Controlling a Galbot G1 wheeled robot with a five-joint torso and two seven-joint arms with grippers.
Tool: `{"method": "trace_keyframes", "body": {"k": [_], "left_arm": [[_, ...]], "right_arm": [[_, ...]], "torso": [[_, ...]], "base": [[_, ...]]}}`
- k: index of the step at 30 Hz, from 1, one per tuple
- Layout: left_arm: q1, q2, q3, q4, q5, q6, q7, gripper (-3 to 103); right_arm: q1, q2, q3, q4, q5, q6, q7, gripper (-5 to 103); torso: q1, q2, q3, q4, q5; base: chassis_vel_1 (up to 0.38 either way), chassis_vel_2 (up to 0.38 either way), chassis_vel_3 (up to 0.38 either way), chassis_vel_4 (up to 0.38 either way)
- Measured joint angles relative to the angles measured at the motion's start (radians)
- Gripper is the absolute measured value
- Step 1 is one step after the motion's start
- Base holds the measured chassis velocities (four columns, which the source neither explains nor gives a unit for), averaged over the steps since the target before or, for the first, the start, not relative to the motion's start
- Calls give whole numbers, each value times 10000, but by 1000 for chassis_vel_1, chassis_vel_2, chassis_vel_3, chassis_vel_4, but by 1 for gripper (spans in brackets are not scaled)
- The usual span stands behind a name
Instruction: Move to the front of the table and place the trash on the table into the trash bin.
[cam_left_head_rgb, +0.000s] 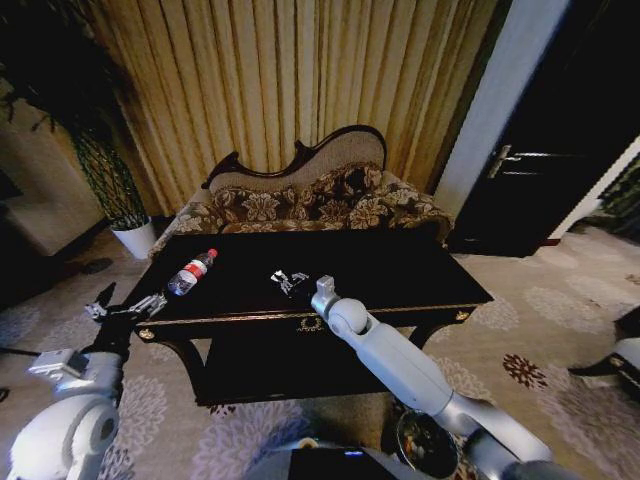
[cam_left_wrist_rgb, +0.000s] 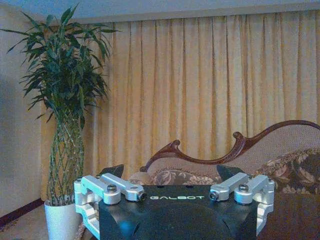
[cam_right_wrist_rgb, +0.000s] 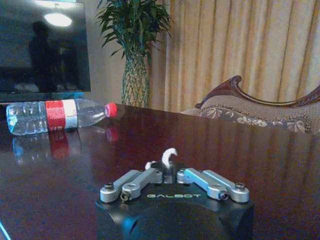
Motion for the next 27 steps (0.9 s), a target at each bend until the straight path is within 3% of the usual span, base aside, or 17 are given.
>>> {"method": "trace_keyframes", "body": {"k": [4,13,14,16,17,20,27], "left_arm": [[20,-14,-1,20,1,-18,-2,100],[-181,6,36,34,3,-9,-105,100],[-209,18,38,41,3,-9,-109,100],[-287,16,122,129,47,-5,-116,100],[-287,16,122,129,47,-5,-116,100],[-437,104,99,263,-156,18,-148,100],[-478,273,127,339,-219,24,-148,100]], "right_arm": [[-71,-26,98,119,13,7,0,1],[-130,-161,1388,891,-37,6,-1,0],[-140,-219,1648,960,-115,2,-1,0],[-598,-639,3421,1312,-243,-21,0,0],[-598,-639,3421,1312,-243,-21,0,0],[-1415,-713,4859,1718,-259,108,1,0],[-2838,-1080,6465,2473,-698,530,1,0]], "torso": [[0,0,0,0,0],[0,0,0,1,0],[0,0,0,0,0],[1,0,1,1,0],[1,0,1,1,0],[0,0,0,-3,2],[0,0,0,-4,1]], "base": [[0,0,0,0],[0,0,0,0],[0,0,0,0],[0,0,0,0],[0,0,0,0],[0,0,0,0],[0,0,0,0]]}}
